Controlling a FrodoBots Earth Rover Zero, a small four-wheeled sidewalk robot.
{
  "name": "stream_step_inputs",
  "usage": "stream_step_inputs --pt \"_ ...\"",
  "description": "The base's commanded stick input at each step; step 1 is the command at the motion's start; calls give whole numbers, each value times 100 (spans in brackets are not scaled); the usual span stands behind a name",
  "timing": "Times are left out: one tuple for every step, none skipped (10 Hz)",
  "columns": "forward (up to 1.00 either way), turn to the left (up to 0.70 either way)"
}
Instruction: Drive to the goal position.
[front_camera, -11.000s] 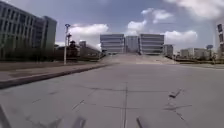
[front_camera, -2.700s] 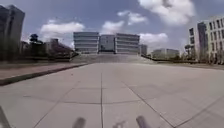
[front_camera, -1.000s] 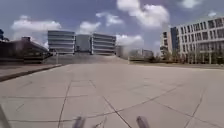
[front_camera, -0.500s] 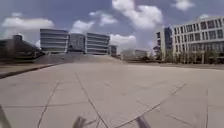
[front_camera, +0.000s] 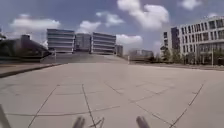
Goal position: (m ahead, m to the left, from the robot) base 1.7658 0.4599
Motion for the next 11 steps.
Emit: stream_step_inputs --pt "70 13" --pt "70 13" --pt "70 13" --pt "70 13" --pt "70 13" --pt "70 13" --pt "70 9" --pt "70 3" --pt "70 -2" --pt "70 5" --pt "70 12"
